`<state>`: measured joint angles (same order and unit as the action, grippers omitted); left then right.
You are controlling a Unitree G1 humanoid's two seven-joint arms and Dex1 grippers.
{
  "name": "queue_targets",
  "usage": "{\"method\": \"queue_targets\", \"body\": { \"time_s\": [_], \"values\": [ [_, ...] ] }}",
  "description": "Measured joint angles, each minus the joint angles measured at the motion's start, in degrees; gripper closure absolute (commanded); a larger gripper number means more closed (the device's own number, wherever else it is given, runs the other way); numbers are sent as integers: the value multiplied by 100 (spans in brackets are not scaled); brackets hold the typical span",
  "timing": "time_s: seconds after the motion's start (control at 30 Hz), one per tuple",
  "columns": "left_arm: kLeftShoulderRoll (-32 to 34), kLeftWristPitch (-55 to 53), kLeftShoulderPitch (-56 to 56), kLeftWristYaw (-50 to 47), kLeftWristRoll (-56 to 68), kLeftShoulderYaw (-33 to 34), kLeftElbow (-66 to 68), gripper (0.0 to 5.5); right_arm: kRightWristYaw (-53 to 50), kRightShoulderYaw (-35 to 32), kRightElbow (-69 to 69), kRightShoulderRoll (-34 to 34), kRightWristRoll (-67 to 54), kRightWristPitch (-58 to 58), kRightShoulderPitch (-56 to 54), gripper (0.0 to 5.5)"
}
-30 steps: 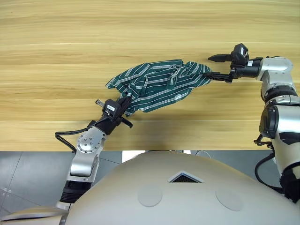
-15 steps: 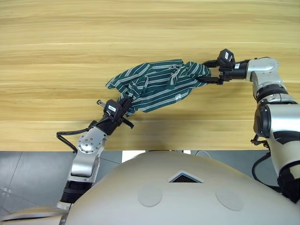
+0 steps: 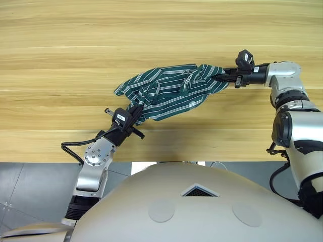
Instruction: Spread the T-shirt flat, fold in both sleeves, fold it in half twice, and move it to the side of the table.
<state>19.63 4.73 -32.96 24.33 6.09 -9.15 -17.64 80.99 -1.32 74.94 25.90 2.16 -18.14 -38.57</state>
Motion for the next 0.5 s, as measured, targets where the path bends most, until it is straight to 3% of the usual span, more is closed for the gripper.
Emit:
{"method": "queue_targets", "body": {
  "time_s": [0.17, 0.3, 0.5],
  "values": [
    [-16, 98, 298, 14, 189, 275, 32, 550, 365, -258, -129, -9, -296, -7, -3, 547],
    [98, 60, 1552, 230, 871, 974, 444, 550, 987, -561, -533, 25, -1006, 26, -164, 547],
    [508, -361, 3132, 622, 1674, 1852, 1219, 550, 1122, -356, -1803, 360, -2141, 582, -181, 547]
  ]
}}
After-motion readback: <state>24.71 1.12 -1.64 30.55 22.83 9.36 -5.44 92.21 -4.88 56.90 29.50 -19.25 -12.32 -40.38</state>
